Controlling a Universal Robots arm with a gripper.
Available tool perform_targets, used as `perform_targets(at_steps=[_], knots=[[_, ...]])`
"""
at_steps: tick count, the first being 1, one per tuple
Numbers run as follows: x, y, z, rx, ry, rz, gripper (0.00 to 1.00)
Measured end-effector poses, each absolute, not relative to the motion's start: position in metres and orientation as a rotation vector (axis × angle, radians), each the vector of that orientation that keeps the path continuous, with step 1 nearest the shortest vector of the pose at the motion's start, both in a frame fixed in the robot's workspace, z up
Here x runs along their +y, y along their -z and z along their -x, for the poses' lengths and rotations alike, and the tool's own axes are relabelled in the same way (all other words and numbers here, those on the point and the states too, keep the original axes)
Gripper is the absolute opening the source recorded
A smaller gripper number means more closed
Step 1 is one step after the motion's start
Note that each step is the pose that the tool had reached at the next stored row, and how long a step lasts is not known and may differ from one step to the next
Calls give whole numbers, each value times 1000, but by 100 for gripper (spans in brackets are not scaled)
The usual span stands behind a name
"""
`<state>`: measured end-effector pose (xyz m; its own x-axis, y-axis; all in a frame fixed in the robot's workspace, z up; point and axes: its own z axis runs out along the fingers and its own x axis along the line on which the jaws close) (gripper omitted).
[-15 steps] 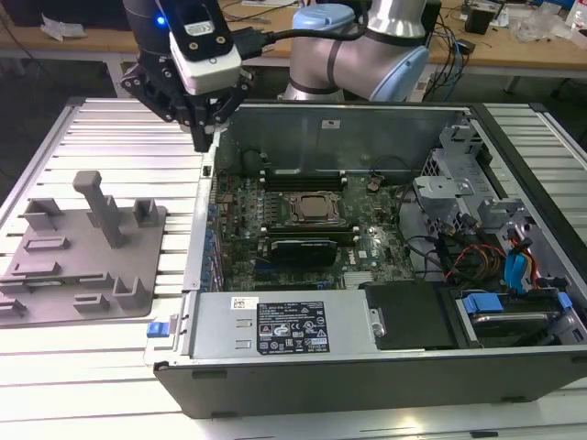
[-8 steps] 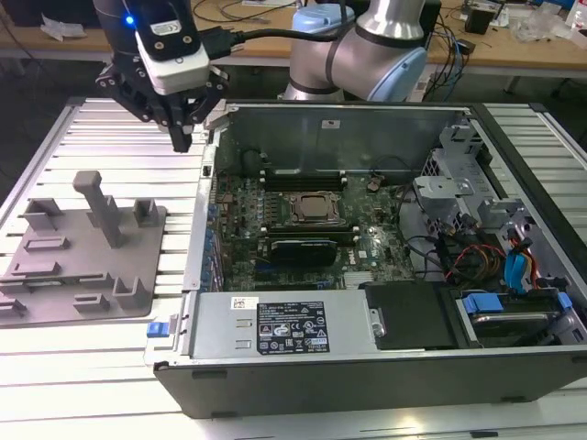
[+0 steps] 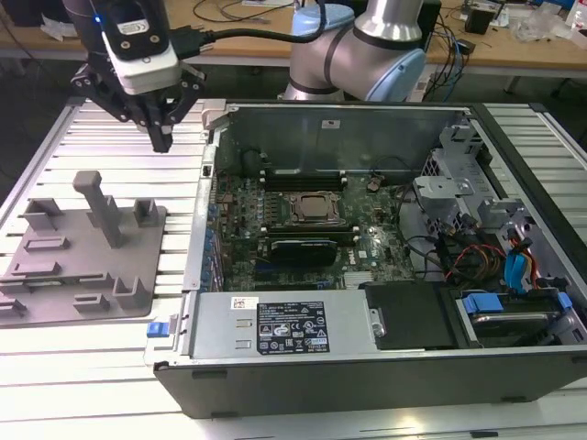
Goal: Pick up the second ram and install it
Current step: 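Reach for the second ram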
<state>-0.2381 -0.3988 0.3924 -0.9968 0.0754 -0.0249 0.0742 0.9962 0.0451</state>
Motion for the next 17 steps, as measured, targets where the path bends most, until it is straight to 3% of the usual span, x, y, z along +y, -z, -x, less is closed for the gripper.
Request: perform_targets(at_steps=[17], knots=[[-399, -391, 321, 3106, -69, -116, 8]])
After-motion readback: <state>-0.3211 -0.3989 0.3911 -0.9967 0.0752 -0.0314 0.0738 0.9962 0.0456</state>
